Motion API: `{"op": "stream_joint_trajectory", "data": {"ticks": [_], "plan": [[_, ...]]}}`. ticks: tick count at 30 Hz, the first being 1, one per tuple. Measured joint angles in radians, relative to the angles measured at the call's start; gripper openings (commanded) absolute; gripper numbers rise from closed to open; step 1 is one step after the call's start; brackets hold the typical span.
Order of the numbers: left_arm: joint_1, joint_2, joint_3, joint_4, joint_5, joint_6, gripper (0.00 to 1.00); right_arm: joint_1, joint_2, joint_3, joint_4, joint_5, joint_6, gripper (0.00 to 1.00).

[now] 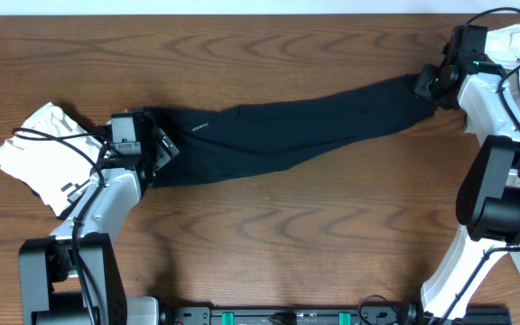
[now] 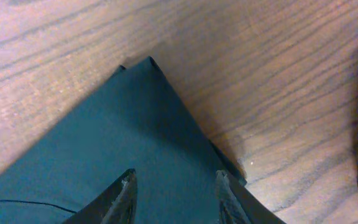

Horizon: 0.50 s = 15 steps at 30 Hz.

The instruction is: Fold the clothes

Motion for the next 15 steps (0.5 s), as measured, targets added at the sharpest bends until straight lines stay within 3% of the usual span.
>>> {"op": "stream_joint_trajectory", "data": {"ticks": [15], "plan": [[0.000,0.000,0.000,-0.035,-0.024,0.022,0.95,-0.074,0.000,0.000,-0.058,0.003,0.000,0.41]]}}
